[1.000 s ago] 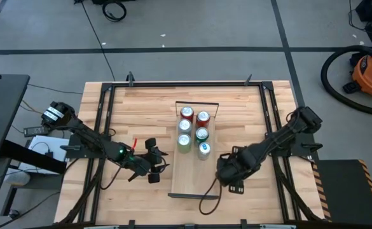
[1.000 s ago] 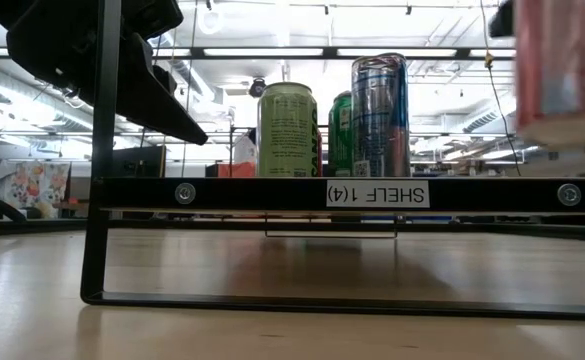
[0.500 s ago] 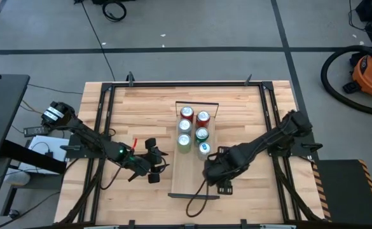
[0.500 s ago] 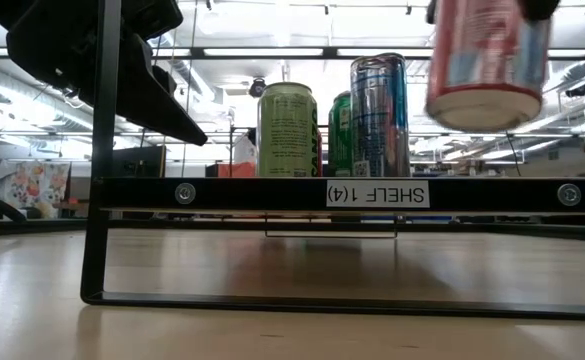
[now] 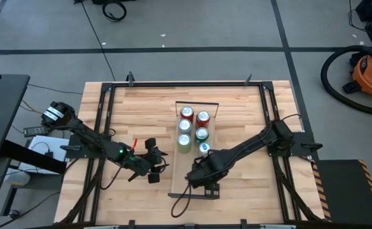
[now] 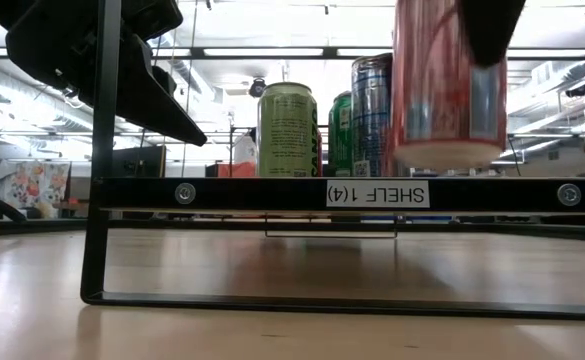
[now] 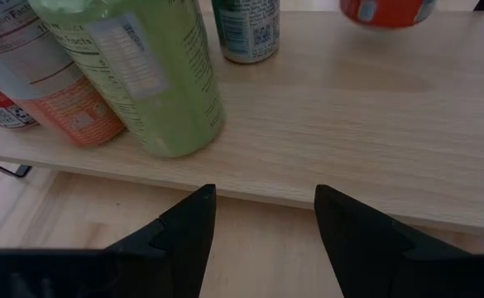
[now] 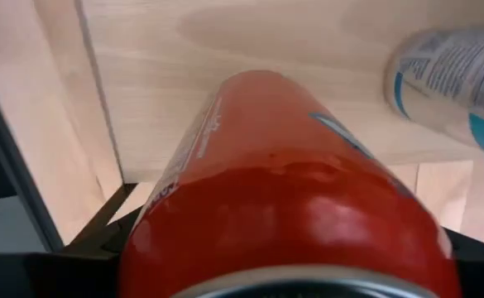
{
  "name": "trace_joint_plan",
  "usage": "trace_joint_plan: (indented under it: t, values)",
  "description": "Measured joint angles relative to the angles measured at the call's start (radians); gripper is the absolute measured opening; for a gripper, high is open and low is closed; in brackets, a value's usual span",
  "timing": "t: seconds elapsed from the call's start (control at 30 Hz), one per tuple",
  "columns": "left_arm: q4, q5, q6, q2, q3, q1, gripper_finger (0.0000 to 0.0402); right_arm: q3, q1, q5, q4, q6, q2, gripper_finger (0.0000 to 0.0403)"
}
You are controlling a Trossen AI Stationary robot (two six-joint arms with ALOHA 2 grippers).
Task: Place canned beverage on shelf
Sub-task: Put the red soda can on the shelf
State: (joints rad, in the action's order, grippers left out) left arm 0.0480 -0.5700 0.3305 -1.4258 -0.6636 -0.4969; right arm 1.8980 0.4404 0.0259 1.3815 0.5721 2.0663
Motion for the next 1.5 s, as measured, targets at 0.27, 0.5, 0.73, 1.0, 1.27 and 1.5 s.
trace_joint_plan:
  t: [0.27,0.5,0.73,1.0,1.27,1.5]
  values:
    - [0.000,0.000,0.000,0.000,0.000,0.000,0.0217,-0.001,-0.022,0.028,-0.010,0.108,0.028,0.0329]
    - [-0.001,0.001,0.000,0.000,0.000,-0.001,0.0217,0.000,-0.036,0.044,-0.031,0.136,0.027,0.0353]
    - [-0.001,0.001,0.000,0.000,0.000,-0.001,0.0217,-0.001,-0.040,0.050,-0.033,0.140,0.023,0.0355]
    - [-0.001,0.001,0.000,0.000,0.000,-0.001,0.0217,0.060,-0.043,0.041,-0.041,0.143,0.022,0.0355]
    - [-0.001,0.042,0.001,0.000,0.000,-0.001,0.0217,0.079,-0.043,0.018,0.013,0.166,0.021,0.0355]
    - [0.000,0.044,0.001,0.000,0.000,-0.001,0.0217,0.079,-0.044,-0.011,0.015,0.154,0.004,0.0355]
